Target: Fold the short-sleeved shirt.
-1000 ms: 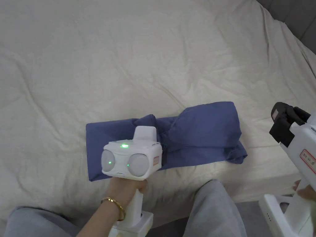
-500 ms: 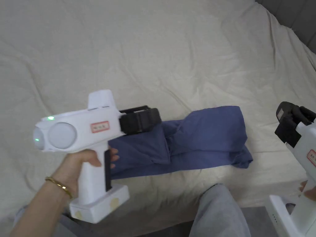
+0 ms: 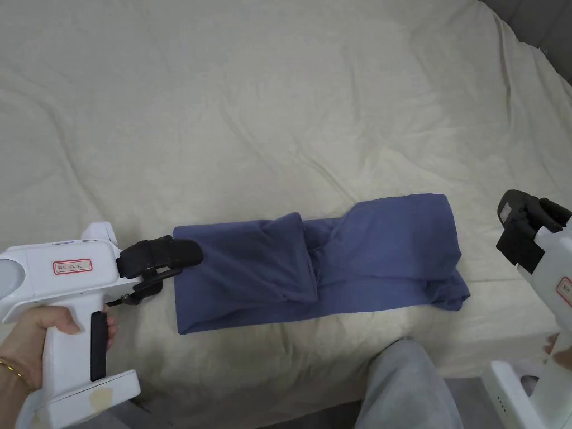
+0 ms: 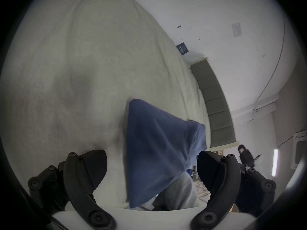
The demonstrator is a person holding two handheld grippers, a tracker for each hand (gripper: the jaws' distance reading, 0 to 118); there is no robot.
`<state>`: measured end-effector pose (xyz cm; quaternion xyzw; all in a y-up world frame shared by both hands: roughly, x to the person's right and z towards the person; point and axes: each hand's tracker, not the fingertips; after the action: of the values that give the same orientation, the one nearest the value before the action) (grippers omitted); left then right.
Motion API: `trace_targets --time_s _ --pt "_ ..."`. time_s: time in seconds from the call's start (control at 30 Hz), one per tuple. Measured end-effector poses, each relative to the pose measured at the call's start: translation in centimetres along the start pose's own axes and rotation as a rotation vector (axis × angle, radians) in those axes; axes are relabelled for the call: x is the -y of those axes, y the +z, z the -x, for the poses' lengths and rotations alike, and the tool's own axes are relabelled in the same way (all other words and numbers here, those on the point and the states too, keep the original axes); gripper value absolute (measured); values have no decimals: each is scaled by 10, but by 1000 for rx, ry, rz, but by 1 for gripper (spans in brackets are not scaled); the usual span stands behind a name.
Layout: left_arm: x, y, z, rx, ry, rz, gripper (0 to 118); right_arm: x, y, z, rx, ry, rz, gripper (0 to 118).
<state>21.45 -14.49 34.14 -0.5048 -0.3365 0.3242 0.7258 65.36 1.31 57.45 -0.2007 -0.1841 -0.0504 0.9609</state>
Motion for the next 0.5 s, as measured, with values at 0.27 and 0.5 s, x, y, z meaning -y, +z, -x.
trace_targets --time_s 0.27,0.5 --pt "1 -38 -4 -17 101 41 13 -1 -4 14 -11 49 15 1" --pt "3 -28 -29 -149 112 -2 10 -4 1 29 -26 70 23 1"
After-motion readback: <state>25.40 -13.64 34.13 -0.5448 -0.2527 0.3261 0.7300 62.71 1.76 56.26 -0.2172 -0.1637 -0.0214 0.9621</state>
